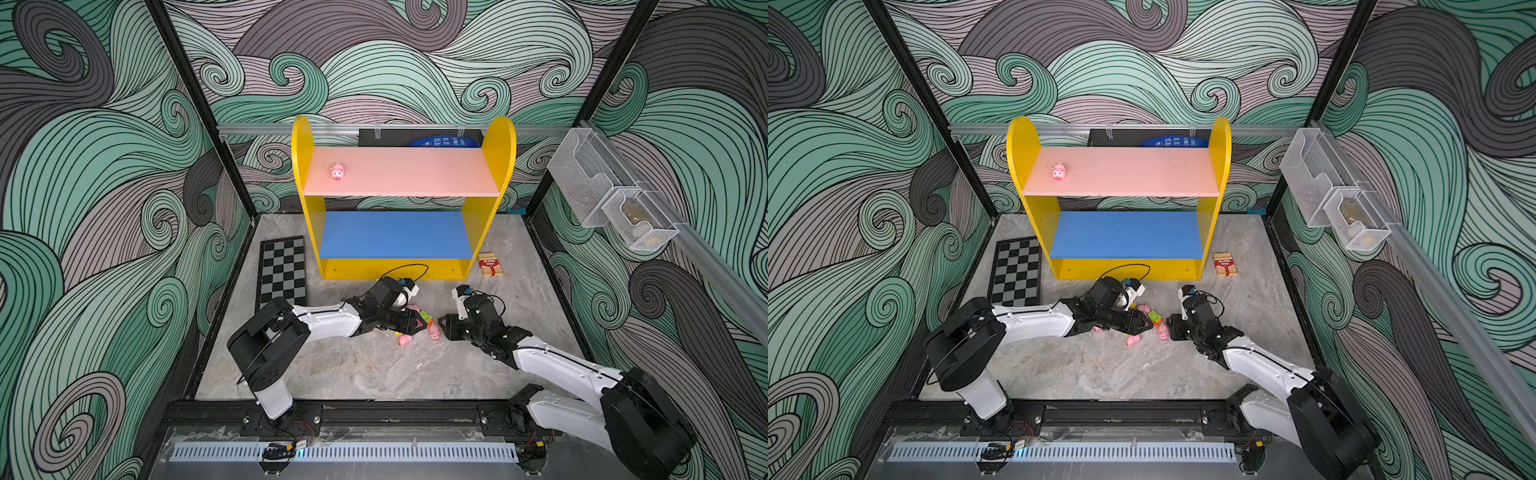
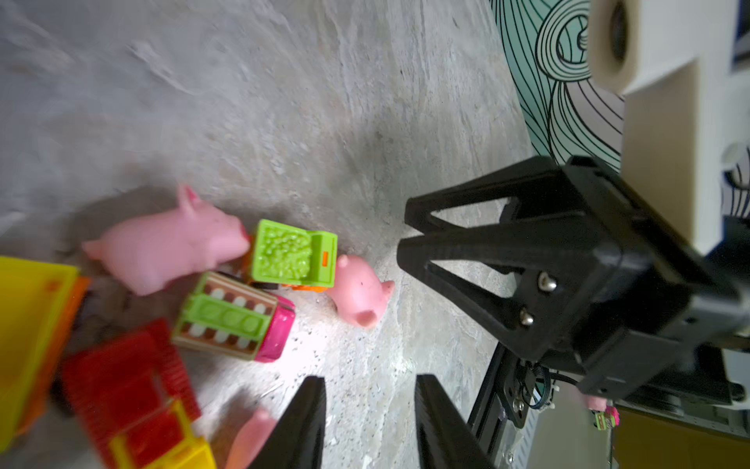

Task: Organize plastic toys on shelves
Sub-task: Pick up the plastic toy at the center of the board.

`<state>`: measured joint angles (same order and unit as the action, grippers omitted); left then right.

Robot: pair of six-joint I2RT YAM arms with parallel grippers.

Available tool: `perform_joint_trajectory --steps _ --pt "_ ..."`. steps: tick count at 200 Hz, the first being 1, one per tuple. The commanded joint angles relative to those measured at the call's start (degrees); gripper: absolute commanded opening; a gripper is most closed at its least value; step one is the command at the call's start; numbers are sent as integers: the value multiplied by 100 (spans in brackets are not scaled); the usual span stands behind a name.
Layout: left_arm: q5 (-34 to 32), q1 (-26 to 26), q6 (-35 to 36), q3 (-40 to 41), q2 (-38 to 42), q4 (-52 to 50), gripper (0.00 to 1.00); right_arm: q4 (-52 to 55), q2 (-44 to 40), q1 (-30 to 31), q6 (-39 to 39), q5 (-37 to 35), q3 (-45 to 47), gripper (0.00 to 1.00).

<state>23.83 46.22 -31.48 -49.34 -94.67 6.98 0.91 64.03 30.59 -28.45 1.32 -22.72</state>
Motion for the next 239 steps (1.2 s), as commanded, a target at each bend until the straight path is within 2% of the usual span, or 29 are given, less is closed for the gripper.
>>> perform_joint_trajectory --steps 1,67,160,205,239 --pt "-546 -266 278 195 450 -520 41 110 -94 27 192 589 86 39" --pt "-670 -835 336 736 1230 -603 41 97 319 27 206 674 101 40" --pt "-705 -1018 340 898 1456 -584 40 57 693 39 281 804 82 35" --pt "-714 -1036 351 938 1470 -576 41 -73 829 48 250 850 109 29" --pt "-739 -1053 369 951 1516 -609 41 -73 806 50 232 792 125 13"
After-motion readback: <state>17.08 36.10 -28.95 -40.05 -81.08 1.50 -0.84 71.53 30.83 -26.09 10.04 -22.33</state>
